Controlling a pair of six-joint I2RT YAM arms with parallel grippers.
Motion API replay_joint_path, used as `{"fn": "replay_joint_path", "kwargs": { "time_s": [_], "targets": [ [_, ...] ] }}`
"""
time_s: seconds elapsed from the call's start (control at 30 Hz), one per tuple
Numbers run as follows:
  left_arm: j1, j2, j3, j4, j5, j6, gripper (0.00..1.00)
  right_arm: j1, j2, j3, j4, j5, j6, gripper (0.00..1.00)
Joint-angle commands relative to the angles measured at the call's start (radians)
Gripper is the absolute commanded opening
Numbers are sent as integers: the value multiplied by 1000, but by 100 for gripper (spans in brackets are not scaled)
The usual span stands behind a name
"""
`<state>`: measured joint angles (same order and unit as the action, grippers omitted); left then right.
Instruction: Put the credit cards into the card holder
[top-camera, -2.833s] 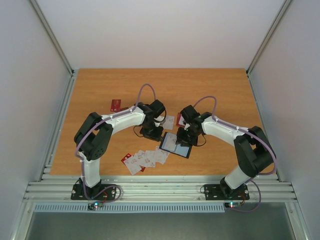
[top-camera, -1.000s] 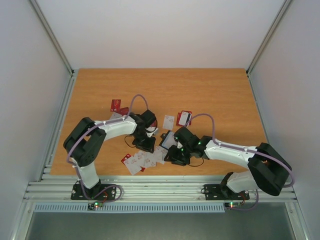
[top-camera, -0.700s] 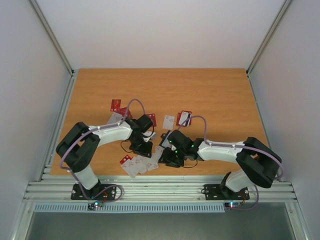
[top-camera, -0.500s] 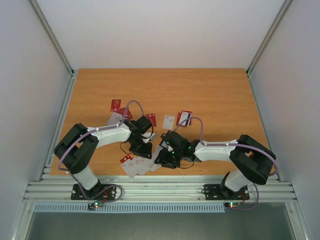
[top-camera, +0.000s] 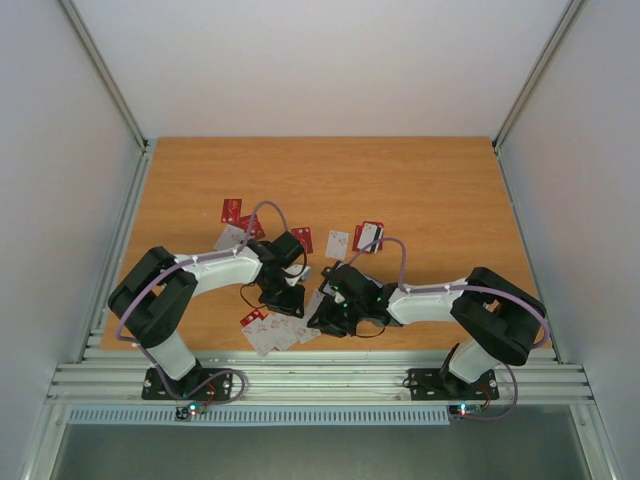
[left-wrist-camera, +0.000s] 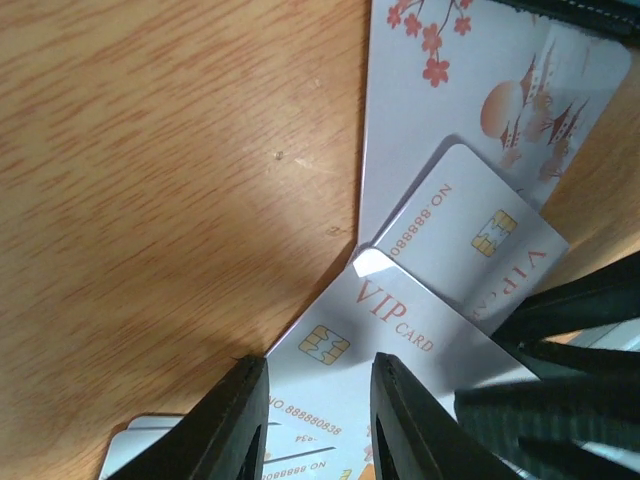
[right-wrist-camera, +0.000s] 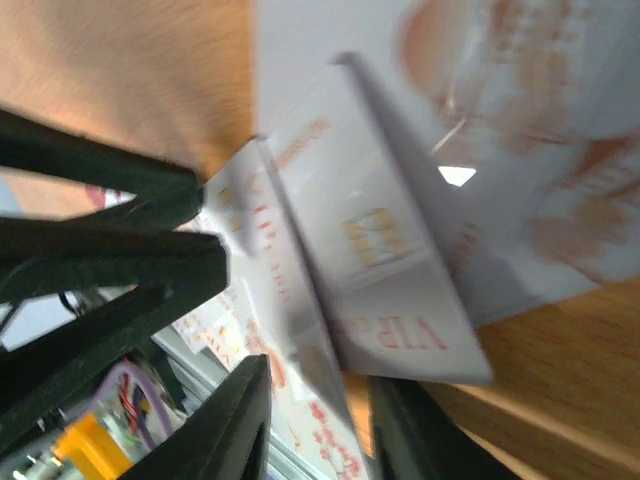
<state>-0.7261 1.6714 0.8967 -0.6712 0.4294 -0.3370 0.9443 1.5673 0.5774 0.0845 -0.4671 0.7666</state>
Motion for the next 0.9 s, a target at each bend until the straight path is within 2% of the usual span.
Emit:
{"fn": "replay_joint_path", "kwargs": {
  "time_s": [0.0,0.1,0.23,0.5,0.73,0.87],
  "targets": [
    [-7,23,-33,22,-29,1,31,10,-1,-11,-36,42,10,22],
    [-7,21,-33,24,-31,-1,31,10,10,-6,-39,31,14,11],
    [-6,12,-32,26,-31,-9,31,10,28,-4,-26,15,22,2],
    [-6,-82,2,-27,-54,-26,31,10,0,50,-101,-9,-24,1],
    [1,-176,100,-127,-113,-34,38,5,-53,119,-241,-4,-68,1],
    [22,-227,141,-164,-142,-44,45,-13,-84,157,-340,-7,-87,1]
  ]
}}
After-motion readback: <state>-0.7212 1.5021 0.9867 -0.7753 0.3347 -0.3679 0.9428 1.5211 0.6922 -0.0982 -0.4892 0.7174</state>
